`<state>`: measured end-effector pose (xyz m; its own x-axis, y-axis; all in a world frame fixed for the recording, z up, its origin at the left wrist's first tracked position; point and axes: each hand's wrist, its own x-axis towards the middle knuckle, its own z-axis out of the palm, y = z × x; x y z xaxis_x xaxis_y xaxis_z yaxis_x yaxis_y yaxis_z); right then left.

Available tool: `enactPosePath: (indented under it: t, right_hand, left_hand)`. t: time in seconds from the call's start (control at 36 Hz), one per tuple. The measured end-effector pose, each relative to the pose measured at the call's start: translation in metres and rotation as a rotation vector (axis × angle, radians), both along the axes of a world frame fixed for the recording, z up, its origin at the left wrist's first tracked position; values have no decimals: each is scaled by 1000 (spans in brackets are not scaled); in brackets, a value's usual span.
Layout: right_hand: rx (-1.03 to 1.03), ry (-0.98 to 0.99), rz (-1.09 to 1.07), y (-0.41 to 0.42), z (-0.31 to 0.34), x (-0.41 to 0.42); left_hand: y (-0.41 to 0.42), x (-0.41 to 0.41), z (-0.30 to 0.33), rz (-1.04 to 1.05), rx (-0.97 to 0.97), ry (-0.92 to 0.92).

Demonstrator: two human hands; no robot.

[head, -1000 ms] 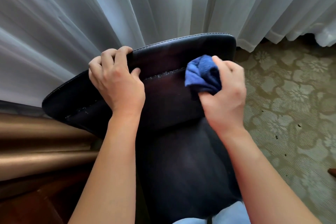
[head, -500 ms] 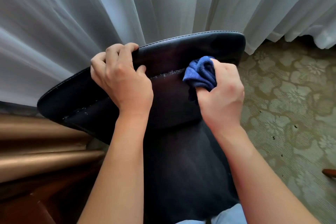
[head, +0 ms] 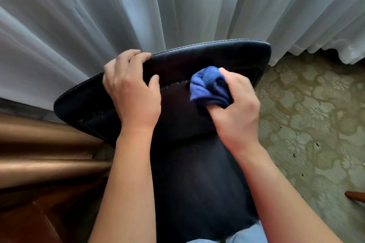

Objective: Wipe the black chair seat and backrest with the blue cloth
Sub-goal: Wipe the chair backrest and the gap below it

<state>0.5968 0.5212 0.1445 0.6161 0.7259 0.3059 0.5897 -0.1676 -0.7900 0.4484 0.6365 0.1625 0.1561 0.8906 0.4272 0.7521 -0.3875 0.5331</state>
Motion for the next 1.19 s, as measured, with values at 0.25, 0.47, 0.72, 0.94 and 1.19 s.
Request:
enactPosePath:
  t: [0.25,0.47,0.72,0.94,1.19]
  right_hand:
    - [-66,-18,-155,1,-9,16]
    - [-144,-105,-117,17,-10,0]
    - [-155,-60,0,34,-10,-52]
    - [-93,7,103,28,6,-52]
    - [-83,-83,-89,22,4,-31]
  left_hand:
    - [3,-37,-4,205,-66,15]
    - [10,-39,-7,212,-74,13]
    - [14,-38,-9,228,-68,-19]
    - [9,-61,-9,125,-51,-28]
    - [0,-96,-15,354,-160,-147]
